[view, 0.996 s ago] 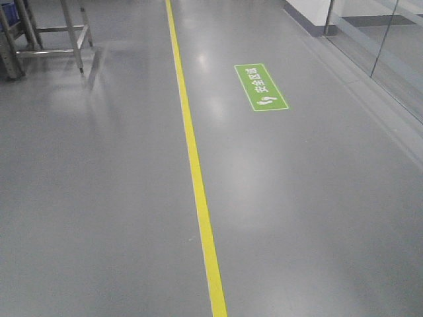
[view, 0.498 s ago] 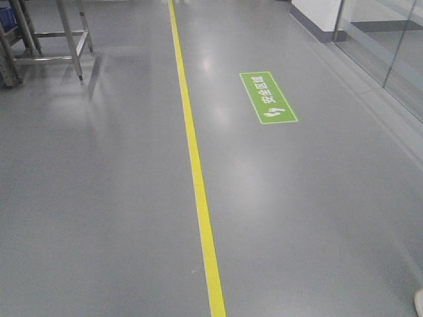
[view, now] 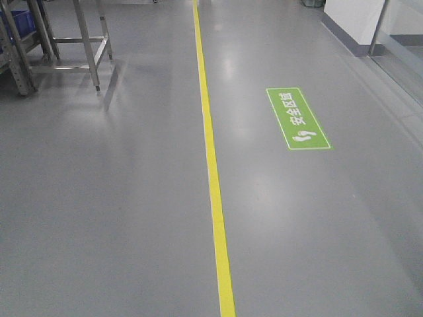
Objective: Move and align brake pads A on conveyor
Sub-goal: 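Drive along the yellow floor line past the green floor sign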
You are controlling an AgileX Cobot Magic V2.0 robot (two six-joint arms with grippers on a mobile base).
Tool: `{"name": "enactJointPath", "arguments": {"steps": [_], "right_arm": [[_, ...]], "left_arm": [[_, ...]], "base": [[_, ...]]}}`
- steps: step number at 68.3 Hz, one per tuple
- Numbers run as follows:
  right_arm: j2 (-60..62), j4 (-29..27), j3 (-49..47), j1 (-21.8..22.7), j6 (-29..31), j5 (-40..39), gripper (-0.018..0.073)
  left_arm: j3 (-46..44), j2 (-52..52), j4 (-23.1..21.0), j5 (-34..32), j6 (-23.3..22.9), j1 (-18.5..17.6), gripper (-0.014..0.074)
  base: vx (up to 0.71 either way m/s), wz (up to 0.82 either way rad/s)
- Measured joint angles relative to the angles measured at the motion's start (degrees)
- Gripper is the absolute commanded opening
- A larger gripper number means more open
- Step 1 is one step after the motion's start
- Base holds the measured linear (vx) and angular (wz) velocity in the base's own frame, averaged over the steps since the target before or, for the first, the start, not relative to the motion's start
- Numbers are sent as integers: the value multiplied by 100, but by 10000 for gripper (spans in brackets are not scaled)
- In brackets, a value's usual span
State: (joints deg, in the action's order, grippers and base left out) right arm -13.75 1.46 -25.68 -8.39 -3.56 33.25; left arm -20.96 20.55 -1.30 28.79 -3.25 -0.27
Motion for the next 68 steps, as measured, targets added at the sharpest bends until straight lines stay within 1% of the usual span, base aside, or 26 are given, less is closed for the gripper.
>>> {"name": "enactJointPath", "arguments": {"steps": [37, 68], "right_arm": [[0, 0, 0, 0, 0, 0, 454], [0, 0, 0, 0, 0, 0, 454]], "left_arm": [[0, 0, 0, 0, 0, 0, 461], [0, 0, 0, 0, -5, 0, 461]], "base": [[59, 2], [65, 5]]}}
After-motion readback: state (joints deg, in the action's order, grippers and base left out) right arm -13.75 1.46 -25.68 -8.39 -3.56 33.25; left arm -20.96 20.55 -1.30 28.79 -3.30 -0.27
